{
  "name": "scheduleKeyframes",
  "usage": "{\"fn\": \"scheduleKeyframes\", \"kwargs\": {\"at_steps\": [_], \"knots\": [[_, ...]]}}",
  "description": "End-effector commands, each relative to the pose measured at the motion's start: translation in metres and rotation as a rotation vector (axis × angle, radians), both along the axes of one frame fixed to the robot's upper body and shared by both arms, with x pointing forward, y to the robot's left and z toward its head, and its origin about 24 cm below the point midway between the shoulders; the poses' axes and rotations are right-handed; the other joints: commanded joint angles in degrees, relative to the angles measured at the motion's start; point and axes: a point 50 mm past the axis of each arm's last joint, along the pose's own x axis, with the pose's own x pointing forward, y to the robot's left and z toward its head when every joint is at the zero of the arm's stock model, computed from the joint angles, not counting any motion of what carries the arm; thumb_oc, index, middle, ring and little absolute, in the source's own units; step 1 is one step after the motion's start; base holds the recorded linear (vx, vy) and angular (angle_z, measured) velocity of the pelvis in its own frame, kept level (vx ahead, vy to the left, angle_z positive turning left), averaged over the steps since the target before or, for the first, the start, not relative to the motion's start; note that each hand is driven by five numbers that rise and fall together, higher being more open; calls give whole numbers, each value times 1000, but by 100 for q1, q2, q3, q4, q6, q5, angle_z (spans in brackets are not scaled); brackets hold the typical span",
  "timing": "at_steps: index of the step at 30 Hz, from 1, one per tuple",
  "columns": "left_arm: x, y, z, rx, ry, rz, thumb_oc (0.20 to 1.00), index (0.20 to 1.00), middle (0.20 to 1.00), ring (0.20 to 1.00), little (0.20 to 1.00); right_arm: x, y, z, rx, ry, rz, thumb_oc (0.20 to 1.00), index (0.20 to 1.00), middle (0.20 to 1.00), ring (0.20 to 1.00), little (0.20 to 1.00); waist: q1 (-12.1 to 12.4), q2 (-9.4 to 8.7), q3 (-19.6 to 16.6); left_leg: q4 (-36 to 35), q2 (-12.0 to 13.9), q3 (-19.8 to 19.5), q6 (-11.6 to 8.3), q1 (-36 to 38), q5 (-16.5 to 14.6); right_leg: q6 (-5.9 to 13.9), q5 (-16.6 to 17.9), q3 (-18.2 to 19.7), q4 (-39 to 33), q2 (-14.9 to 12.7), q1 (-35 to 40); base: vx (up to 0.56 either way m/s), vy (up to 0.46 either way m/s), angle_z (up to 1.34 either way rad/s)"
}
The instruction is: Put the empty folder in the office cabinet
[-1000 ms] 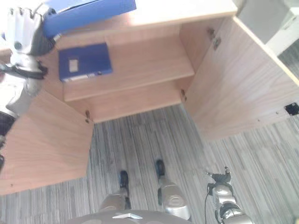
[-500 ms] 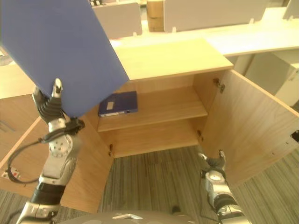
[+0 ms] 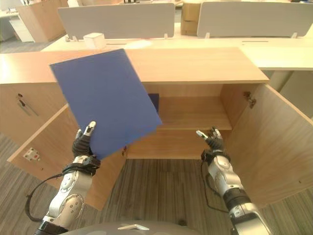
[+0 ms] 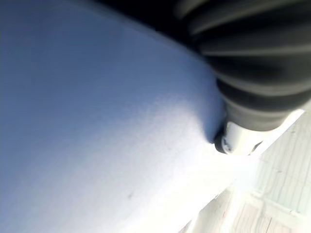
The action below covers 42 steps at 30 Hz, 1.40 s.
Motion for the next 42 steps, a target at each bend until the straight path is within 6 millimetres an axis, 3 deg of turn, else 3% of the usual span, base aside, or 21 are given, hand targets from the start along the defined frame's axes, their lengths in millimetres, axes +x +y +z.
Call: {"fn": "scheduleKeyframes", "kwargs": {"at_steps": [1,2,4,8,16,20,23,24,25,26,29,30,35,42], "knots": [[0,-2,41,-17,-204,-143,200,200,200,200,200,26,25,46,133,-186,152,1000,1000,1000,1000,1000,-50,-314,-34,6,2,40,-44,-328,-277,488,-975,-117,601,-661,205,0,0,0],[-3,-9,41,-63,-194,-200,200,200,200,200,200,28,44,59,172,-230,254,1000,1000,1000,1000,1000,-12,-333,-35,6,0,29,-43,-357,-270,496,-967,-115,615,-666,175,0,0,0],[-4,-13,42,-81,-198,-228,200,200,200,200,200,29,52,64,184,-248,293,1000,1000,1000,1000,1000,0,-340,-40,6,-5,27,-43,-372,-268,499,-966,-113,621,-667,163,0,0,0],[-8,-29,42,-83,-178,-362,200,200,200,200,200,22,93,84,204,-322,512,1000,1000,1000,1000,1000,41,-350,-44,6,2,3,-33,-424,-258,518,-941,-118,642,-686,92,0,0,0],[-21,-27,30,-3,-84,-471,200,200,200,200,200,-12,117,84,144,-311,821,1000,1000,1000,1000,1000,79,-369,-48,6,-16,-22,-33,-516,-248,558,-934,-175,635,-714,36,1,4,1],[-24,-24,25,12,-61,-474,200,200,200,200,200,-14,104,83,154,-320,776,1000,1000,1000,1000,1000,88,-393,-57,6,-18,-35,-28,-540,-251,577,-932,-198,626,-726,24,0,0,0],[-25,-21,21,20,-44,-456,200,200,200,200,200,-9,87,75,163,-296,642,1000,1000,1000,1000,1000,99,-411,-72,6,-25,-40,-14,-555,-260,590,-925,-208,607,-739,26,0,0,0],[-25,-17,18,36,-32,-435,200,200,200,200,200,-3,73,68,145,-270,539,1000,1000,1000,1000,1000,102,-430,-94,6,-31,-42,-8,-564,-268,594,-918,-212,594,-747,32,0,0,0],[-25,-17,18,36,-32,-435,200,200,200,200,200,-3,73,68,145,-270,539,1000,1000,1000,1000,1000,102,-430,-94,6,-31,-42,-8,-564,-268,594,-918,-211,594,-747,32,0,0,0],[-25,-11,17,59,-19,-403,200,200,200,200,200,5,56,62,118,-245,415,1000,1000,1000,1000,1000,109,-439,-115,6,-37,-40,-2,-565,-281,595,-909,-212,585,-751,37,0,0,0],[-25,-5,15,87,-7,-366,200,200,200,200,200,13,42,58,101,-221,298,1000,1000,1000,1000,1000,121,-450,-129,6,-42,-34,2,-559,-291,597,-901,-214,571,-756,50,0,0,0],[-26,2,12,108,12,-321,200,200,200,200,200,21,23,53,90,-193,152,1000,1000,1000,1000,1000,136,-451,-150,6,-45,-30,11,-553,-307,596,-889,-215,557,-759,57,0,0,0],[-30,12,9,140,27,-233,200,200,200,200,200,39,-5,57,71,-181,-99,1000,1000,1000,1000,1000,176,-449,-168,6,-64,-32,42,-504,-355,588,-886,-175,522,-754,100,0,0,0],[-29,13,10,156,13,-191,200,200,200,200,200,53,-21,61,99,-166,-298,1000,1000,1000,1000,1000,189,-427,-154,6,-75,-8,68,-451,-397,578,-895,-108,512,-751,123,0,1,-1]]}}
